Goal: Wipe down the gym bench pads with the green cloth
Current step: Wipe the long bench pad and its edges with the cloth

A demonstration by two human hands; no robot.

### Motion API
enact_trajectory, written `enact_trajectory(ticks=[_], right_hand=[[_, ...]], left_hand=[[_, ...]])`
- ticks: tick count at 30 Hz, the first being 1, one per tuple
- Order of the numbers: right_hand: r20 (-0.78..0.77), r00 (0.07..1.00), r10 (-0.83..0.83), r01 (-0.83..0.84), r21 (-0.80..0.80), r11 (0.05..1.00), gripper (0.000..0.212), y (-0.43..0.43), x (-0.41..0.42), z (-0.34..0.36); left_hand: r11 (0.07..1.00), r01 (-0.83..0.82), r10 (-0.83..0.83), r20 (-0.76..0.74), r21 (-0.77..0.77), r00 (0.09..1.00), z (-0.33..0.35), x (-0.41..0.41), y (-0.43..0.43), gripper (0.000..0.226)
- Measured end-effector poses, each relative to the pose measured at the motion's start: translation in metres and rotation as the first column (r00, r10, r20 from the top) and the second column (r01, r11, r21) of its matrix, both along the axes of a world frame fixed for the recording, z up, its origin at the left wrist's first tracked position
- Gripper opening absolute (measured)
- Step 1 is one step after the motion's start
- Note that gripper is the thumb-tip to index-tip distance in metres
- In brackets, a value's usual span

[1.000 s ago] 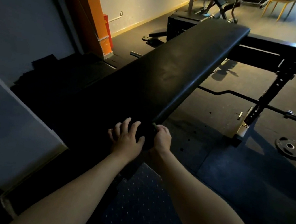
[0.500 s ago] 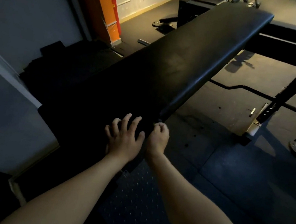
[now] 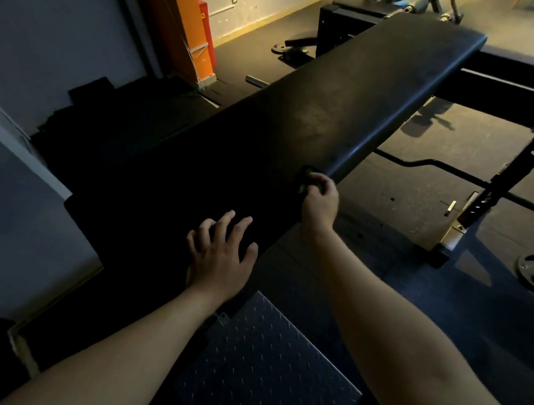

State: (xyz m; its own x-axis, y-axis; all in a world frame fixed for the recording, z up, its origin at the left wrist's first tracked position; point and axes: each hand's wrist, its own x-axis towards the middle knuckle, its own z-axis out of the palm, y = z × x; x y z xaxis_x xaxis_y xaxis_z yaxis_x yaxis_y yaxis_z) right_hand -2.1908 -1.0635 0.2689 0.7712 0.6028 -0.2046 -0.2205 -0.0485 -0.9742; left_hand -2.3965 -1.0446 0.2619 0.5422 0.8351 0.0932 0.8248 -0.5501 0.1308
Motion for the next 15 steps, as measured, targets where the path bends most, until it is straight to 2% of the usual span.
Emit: enact_trajectory(ticks=[2, 3, 7, 9, 11, 13, 15], right_hand=[[0.213, 0.967, 0.142, -0.117, -0.124, 0.985, 0.021, -0.002, -0.017, -0.001], [0.272, 0.948, 0.167, -0.129, -0.154, 0.980, 0.020, -0.004, -0.026, -0.005], [0.319, 0.927, 0.197, -0.146, -0.176, 0.973, 0.022, -0.012, -0.062, -0.011], [0.239, 0.946, 0.219, -0.185, -0.155, 0.970, 0.025, -0.019, -0.075, -0.006], [0.081, 0.956, 0.281, -0.273, -0.100, 0.957, 0.026, -0.032, -0.083, -0.003], [-0.075, 0.927, 0.367, -0.371, -0.053, 0.927, 0.021, -0.056, -0.090, 0.005], [-0.144, 0.915, 0.378, -0.386, -0.032, 0.922, 0.020, -0.075, -0.091, 0.004]], left_hand=[[1.000, 0.002, -0.002, -0.010, 0.014, 1.000, -0.002, 0.001, 0.001, 0.058], [1.000, 0.007, -0.007, -0.019, 0.018, 1.000, -0.003, 0.001, 0.001, 0.058], [0.999, 0.034, -0.033, -0.034, 0.029, 0.999, -0.004, 0.000, 0.004, 0.059], [0.998, 0.051, -0.049, -0.050, 0.024, 0.998, -0.002, -0.001, 0.003, 0.059], [0.998, 0.062, -0.061, -0.072, 0.004, 0.995, 0.002, -0.001, 0.001, 0.060], [0.997, 0.068, -0.070, -0.074, -0.026, 0.995, 0.006, -0.002, 0.000, 0.063], [0.995, 0.099, -0.101, -0.072, -0.033, 0.992, 0.009, -0.004, 0.001, 0.065]])
